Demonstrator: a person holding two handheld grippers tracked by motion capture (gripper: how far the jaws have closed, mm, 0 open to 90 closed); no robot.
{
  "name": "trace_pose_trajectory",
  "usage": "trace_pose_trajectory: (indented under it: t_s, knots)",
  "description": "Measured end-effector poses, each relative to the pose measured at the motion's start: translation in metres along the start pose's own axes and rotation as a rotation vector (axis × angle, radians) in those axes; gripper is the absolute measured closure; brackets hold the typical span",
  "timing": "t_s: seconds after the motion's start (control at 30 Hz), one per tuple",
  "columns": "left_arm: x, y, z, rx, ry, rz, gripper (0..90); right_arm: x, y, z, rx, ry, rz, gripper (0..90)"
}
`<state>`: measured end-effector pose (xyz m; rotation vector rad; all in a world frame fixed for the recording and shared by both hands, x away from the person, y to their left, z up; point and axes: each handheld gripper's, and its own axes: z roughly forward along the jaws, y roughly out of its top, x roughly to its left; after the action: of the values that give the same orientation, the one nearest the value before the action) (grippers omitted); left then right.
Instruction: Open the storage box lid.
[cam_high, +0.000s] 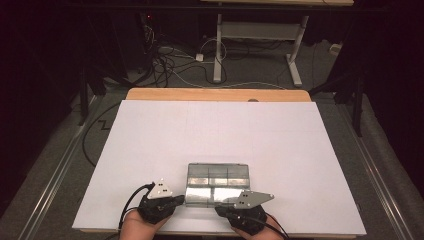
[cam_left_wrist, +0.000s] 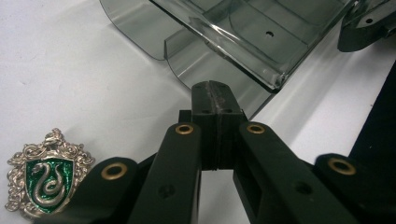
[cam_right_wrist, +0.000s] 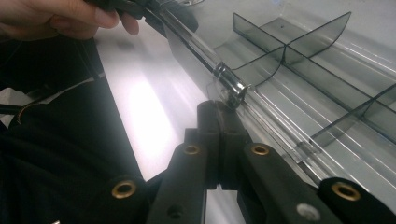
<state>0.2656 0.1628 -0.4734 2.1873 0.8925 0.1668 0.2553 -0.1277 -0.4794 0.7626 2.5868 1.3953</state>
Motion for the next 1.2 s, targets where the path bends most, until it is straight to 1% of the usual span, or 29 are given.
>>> trace_pose_trajectory:
  t_s: [0.17, 0.4, 0.67, 0.7, 0.93, 1.07, 1.13, 1.2]
  knots:
    - [0.0, 0.0, 0.0, 0.002, -0.002, 0.003, 87.3, 0.001, 0.001, -0.001, -0.009, 0.008, -0.003, 90.0]
    - [0.0, 0.0, 0.0, 0.001, 0.0, 0.008, 87.3, 0.001, 0.002, -0.002, -0.024, 0.004, -0.002, 90.0]
    - [0.002, 0.0, -0.003, -0.017, -0.007, 0.0, 87.2, 0.0, 0.006, -0.007, -0.057, -0.003, 0.007, 90.0]
    - [0.002, -0.001, -0.005, -0.028, -0.014, -0.004, 87.2, -0.001, 0.007, -0.007, -0.061, -0.002, -0.001, 90.0]
    - [0.001, -0.002, -0.015, -0.085, -0.032, -0.001, 87.2, -0.002, 0.011, -0.01, -0.08, 0.001, 0.002, 90.0]
    - [0.003, -0.003, -0.019, -0.123, -0.06, -0.028, 87.1, -0.003, 0.014, -0.01, -0.091, 0.0, -0.001, 90.0]
    - [0.003, -0.003, -0.022, -0.149, -0.068, -0.029, 87.1, -0.003, 0.015, -0.01, -0.095, 0.001, -0.006, 90.0]
    - [0.002, -0.003, -0.024, -0.166, -0.072, -0.027, 87.2, -0.003, 0.017, -0.01, -0.102, 0.001, -0.01, 90.0]
